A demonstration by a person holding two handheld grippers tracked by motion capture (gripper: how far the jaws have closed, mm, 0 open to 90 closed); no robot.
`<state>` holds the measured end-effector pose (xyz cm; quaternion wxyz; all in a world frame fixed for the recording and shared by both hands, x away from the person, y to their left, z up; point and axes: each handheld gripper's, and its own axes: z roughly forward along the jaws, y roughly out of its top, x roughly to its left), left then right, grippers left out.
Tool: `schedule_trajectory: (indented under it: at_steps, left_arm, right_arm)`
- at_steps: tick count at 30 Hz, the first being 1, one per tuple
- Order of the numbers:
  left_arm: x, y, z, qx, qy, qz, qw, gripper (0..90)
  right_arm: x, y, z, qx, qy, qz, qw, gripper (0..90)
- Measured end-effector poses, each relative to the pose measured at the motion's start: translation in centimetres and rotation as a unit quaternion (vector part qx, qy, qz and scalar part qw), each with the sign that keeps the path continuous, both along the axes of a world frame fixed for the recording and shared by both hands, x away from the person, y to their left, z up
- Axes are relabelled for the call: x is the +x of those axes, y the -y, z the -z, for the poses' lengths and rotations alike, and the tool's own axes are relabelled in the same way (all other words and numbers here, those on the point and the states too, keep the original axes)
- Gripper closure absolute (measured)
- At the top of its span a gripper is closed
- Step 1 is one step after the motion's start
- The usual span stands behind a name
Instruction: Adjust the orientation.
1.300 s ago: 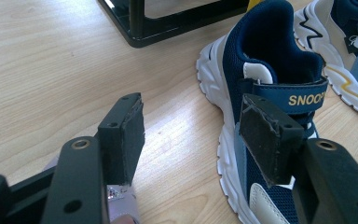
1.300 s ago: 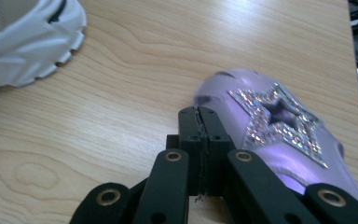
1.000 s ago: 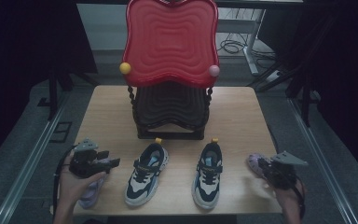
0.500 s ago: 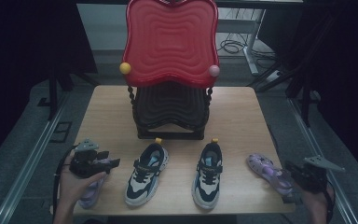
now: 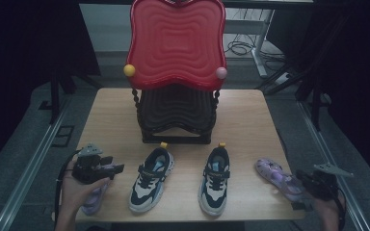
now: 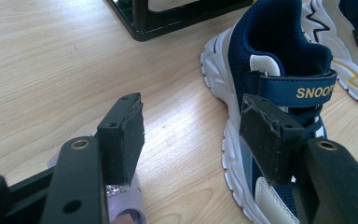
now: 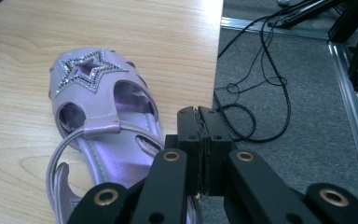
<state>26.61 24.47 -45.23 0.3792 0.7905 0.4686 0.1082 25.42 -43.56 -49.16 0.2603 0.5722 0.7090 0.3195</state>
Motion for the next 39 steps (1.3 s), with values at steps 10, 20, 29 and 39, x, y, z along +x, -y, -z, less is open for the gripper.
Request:
schedule_trajectory:
  at_steps: [10, 20, 29, 39]
  left_arm:
    - [0.0, 0.0, 0.1, 0.002, -0.002, 0.0, 1.0, 39.9]
    - [0.1, 0.2, 0.2, 0.005, -0.006, 0.005, 1.0, 39.8]
    - [0.0, 0.1, 0.1, 0.005, -0.005, 0.004, 1.0, 39.8]
    - [-0.1, 0.0, 0.1, 0.008, -0.003, -0.001, 1.0, 39.6]
  right_arm:
    - [-0.8, -0.3, 0.0, 0.009, -0.005, -0.002, 0.9999, 88.0]
    - [-1.4, -0.5, -0.3, 0.021, -0.005, -0.004, 0.9998, 88.2]
    - [-1.4, -0.6, -0.3, 0.021, -0.007, -0.003, 0.9997, 88.3]
    - [-1.5, -0.4, -0.3, 0.032, -0.008, -0.005, 0.9995, 87.8]
